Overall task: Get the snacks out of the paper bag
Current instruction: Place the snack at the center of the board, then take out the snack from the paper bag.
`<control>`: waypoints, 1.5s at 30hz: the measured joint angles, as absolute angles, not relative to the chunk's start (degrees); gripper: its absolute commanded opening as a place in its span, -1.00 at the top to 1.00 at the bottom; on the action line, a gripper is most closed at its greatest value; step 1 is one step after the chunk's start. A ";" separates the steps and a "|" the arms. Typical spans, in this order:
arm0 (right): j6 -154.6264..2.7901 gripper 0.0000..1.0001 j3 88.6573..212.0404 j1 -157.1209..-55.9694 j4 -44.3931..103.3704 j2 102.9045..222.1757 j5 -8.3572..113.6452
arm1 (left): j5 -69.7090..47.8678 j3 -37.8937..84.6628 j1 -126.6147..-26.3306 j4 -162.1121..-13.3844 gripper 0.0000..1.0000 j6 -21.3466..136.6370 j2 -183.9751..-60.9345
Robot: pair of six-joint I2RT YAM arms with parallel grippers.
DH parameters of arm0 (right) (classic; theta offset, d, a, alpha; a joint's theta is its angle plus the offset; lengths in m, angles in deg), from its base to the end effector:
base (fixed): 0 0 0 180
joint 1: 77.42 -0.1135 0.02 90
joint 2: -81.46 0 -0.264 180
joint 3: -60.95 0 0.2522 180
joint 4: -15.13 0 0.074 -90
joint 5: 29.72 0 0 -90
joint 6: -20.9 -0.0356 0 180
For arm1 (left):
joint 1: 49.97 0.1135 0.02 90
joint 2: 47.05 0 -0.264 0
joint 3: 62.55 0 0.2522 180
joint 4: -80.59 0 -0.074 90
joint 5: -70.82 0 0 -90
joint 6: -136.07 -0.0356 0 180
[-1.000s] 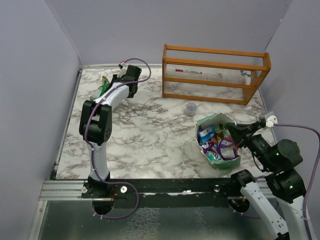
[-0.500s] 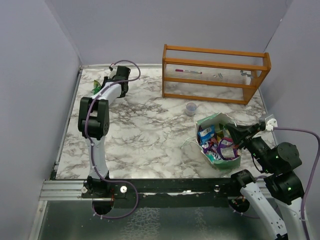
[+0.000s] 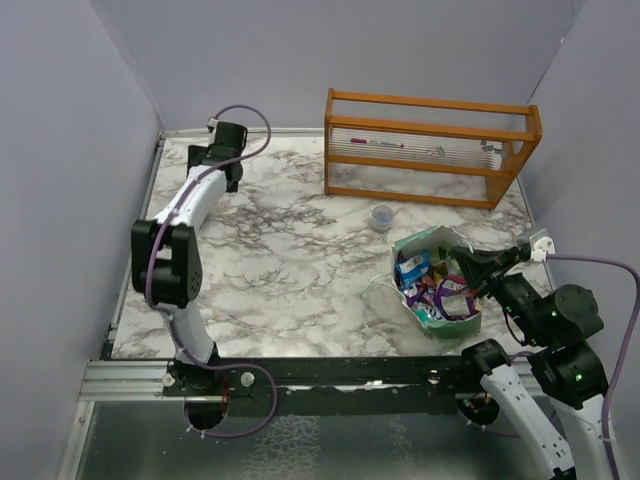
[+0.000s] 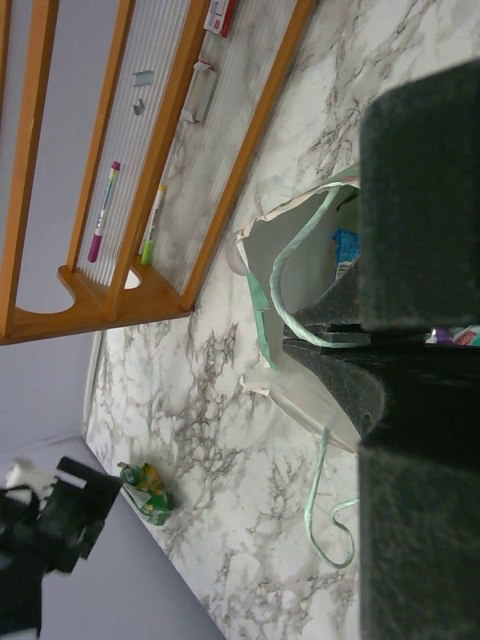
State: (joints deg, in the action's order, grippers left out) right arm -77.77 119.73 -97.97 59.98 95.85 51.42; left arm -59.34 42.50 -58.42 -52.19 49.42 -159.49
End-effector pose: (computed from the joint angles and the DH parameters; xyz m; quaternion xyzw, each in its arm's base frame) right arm 0.0483 0.0240 0.3547 -0.1274 0.6984 0.2302 0.6656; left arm 0.4282 -0.0404 0.2426 -0.0644 0.8985 0.2960 0.3176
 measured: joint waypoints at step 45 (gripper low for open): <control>-81.88 0.96 133.08 -97.71 51.81 126.43 2.33 | -5.60 -9.37 -95.08 -84.13 -0.54 95.28 -87.98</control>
State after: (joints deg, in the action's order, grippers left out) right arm -81.88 133.08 -97.71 51.81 126.43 2.33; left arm -5.60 -9.37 -95.08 -84.13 95.28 -87.98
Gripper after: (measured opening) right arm 0.020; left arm 0.771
